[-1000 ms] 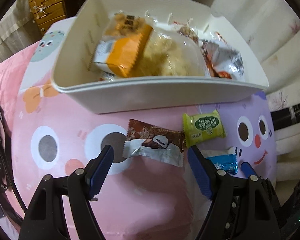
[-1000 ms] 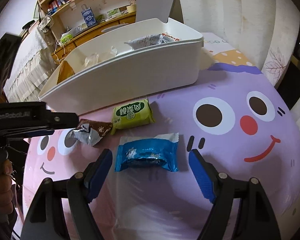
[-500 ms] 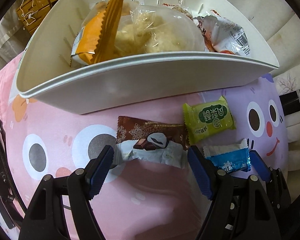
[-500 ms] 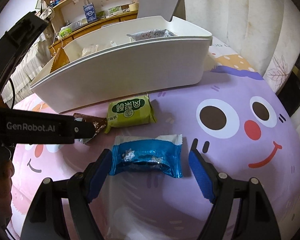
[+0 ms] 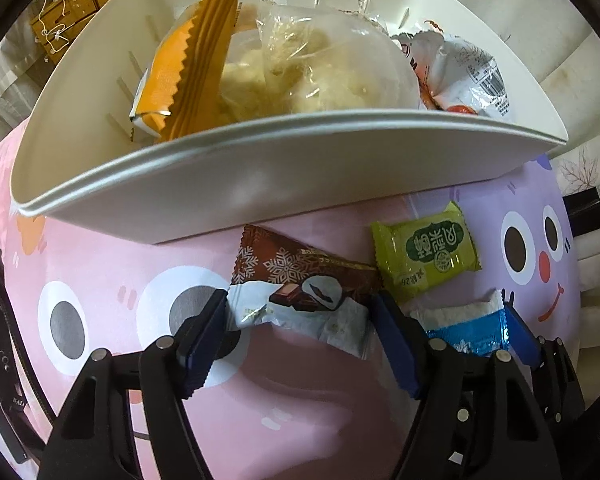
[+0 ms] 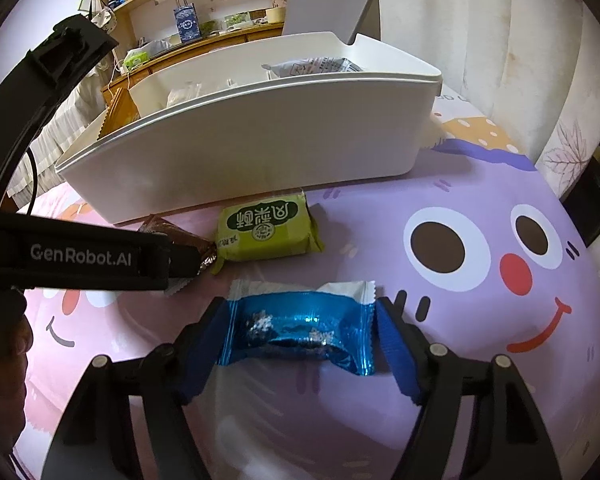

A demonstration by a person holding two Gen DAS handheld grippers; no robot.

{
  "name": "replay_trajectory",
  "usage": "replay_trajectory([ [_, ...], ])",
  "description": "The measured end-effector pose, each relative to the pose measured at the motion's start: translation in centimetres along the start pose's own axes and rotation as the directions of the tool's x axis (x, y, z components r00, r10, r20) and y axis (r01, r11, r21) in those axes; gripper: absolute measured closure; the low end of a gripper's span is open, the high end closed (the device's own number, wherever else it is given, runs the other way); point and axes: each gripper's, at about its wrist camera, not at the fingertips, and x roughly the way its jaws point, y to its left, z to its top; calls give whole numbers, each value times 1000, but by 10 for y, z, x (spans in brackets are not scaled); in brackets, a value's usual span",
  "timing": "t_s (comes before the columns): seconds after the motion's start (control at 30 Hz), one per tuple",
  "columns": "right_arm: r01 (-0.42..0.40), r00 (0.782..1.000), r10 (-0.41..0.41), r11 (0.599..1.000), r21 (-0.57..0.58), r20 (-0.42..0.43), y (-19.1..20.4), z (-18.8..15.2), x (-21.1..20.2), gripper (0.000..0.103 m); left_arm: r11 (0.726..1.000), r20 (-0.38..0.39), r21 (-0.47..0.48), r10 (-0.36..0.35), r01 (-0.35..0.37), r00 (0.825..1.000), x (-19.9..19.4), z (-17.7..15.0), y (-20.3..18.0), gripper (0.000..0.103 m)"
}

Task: Organize snacks
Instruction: 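Grasp the blue candy with the right gripper while the left grasps the brown chocolate candy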

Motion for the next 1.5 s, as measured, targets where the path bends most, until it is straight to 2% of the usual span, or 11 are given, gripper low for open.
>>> replay_trajectory([
  [0.17, 6, 1000, -6, 1000, -14, 3, 1, 1, 0, 39, 1000, 21, -3, -1, 1, 1000, 0, 1, -1, 40],
  [0.4, -11, 1000, 11, 1000, -9, 0, -3, 3, 0, 41, 999, 38, -24, -22, 23, 999, -7, -1, 11, 47],
  [0.77, -21, 1000, 21, 1000, -12, 6, -5, 3, -5, 45, 999, 60, -39, -17, 19, 998, -18, -15, 13, 54],
  [0.9, -19, 1000, 19, 1000, -23, 12, -4, 1, -8, 50, 999, 71, -48, -23, 27, 997, -21, -17, 16, 57],
  [1.1, -18, 999, 19, 999, -41, 27, -2, -2, -15, 57, 997, 106, -65, -40, 47, 994, -29, -22, 19, 68],
  [1.13, -17, 999, 19, 999, -42, 31, -2, -2, -17, 60, 996, 113, -67, -46, 54, 992, -31, -23, 20, 79],
  [1.5, -29, 997, 33, 998, -56, 66, 3, -1, -32, 78, 990, 167, -86, -94, 109, 982, -51, -32, 32, 88],
])
